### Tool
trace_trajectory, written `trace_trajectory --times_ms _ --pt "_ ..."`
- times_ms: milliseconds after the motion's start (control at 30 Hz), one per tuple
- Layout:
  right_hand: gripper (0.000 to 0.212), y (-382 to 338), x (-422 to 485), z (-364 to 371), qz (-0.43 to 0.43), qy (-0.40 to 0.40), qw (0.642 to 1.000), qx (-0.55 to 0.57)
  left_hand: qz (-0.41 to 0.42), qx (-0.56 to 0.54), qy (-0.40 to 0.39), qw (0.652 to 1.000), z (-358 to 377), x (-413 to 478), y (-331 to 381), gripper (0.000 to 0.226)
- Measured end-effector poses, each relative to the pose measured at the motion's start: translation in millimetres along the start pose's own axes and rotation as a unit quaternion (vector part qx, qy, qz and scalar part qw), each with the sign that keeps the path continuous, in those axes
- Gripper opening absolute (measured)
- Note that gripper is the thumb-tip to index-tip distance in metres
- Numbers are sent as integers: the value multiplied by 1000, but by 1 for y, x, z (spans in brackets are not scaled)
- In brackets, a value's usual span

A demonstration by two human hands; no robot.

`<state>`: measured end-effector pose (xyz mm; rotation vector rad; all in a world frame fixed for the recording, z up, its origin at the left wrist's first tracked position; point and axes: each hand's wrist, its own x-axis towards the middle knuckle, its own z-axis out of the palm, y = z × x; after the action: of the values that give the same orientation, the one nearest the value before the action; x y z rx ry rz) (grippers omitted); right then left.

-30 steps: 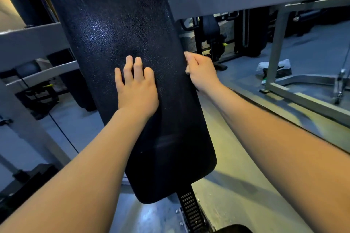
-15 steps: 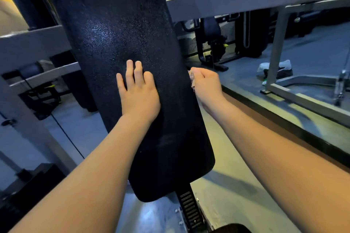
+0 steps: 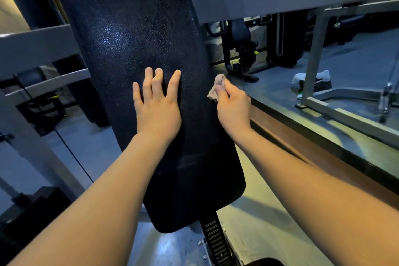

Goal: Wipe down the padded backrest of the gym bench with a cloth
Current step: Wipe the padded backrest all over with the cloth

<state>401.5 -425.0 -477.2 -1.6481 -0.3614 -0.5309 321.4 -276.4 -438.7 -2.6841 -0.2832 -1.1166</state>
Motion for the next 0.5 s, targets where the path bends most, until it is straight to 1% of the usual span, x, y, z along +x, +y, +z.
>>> trace_trajectory --times_ms 133,267,333,400,433,500 --pt "35 -36 56 18 -62 33 998 3 4 2 -7 1000 -1 0 -2 69" --pt "31 -60 96 29 -52 23 998 41 2 7 -8 1000 0 0 -1 71" --pt "24 -57 94 28 -46 3 998 44 3 5 -6 1000 -1 1 -2 71" --pt "36 -48 79 20 -52 1 999 12 3 -4 -3 1000 0 1 -3 70" --pt "36 -40 70 17 -59 -1 998 -8 3 -8 -2 1000 0 1 -3 70" --pt "18 -21 48 7 -63 -15 998 -28 2 -12 -6 1000 -2 3 -4 68"
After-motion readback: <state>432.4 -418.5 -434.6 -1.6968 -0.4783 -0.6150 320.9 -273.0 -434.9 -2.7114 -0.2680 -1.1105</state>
